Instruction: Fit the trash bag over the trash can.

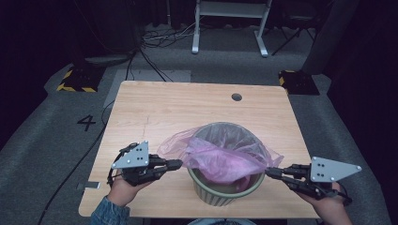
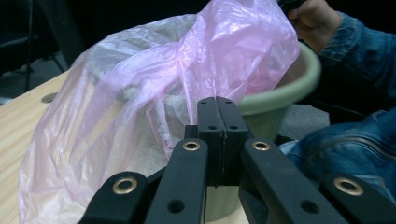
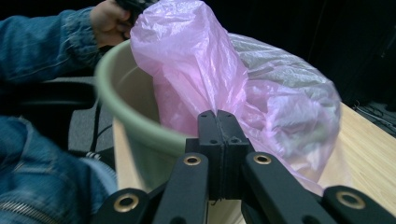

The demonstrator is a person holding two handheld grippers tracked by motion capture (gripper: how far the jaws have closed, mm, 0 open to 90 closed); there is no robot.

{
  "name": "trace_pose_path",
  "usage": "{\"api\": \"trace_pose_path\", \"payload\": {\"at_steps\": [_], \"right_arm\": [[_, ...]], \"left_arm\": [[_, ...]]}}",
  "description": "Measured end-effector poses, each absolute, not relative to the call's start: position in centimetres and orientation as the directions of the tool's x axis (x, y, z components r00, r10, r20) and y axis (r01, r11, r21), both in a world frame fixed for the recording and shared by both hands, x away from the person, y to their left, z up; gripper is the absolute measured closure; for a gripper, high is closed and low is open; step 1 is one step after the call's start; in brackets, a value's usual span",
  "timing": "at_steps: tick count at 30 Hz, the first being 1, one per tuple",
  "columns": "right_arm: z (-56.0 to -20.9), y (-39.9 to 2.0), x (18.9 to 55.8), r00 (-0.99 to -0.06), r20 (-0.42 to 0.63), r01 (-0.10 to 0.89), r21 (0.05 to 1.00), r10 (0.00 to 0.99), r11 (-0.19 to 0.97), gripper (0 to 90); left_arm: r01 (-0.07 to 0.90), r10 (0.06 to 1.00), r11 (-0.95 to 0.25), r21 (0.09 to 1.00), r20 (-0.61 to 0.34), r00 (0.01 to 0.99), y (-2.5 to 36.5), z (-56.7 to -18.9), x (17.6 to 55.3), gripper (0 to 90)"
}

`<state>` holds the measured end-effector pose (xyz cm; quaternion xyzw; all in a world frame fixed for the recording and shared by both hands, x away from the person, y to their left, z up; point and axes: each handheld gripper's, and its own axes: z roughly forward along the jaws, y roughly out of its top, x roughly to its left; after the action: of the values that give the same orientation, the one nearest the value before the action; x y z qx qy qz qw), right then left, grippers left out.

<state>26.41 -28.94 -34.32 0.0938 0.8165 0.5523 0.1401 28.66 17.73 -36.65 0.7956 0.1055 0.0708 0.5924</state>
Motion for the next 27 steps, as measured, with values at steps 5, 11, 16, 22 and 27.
{"api": "trace_pose_path", "payload": {"at_steps": [5, 11, 16, 22, 27], "right_arm": [[-34.8, -29.6, 24.6, -0.951, -0.132, -0.018, 0.926, 0.278, 0.377, 90.0], [-36.7, -30.2, 24.2, -0.961, -0.090, 0.020, 0.920, 0.260, 0.392, 90.0], [-38.3, -29.6, 24.5, -0.974, -0.052, 0.043, 0.915, 0.221, 0.402, 90.0], [-40.2, -28.9, 25.1, -0.971, -0.056, 0.070, 0.861, 0.231, 0.504, 90.0], [-42.8, -29.7, 26.6, -0.957, -0.013, 0.147, 0.839, 0.290, 0.523, 90.0]], "left_arm": [[0.055, 0.205, -0.300, 0.952, 0.009, 0.979, 17.9, -37.3, 27.4, 89.8], [0.048, 0.132, -0.366, 0.930, 0.000, 0.991, 17.2, -39.0, 26.5, 89.9], [0.056, 0.097, -0.391, 0.919, -0.019, 0.995, 16.3, -40.1, 26.9, 89.9], [0.077, 0.129, -0.501, 0.862, -0.013, 0.992, 15.6, -41.8, 27.5, 89.9], [0.154, 0.192, -0.524, 0.838, -0.059, 0.980, 16.3, -43.5, 28.6, 89.8]]}}
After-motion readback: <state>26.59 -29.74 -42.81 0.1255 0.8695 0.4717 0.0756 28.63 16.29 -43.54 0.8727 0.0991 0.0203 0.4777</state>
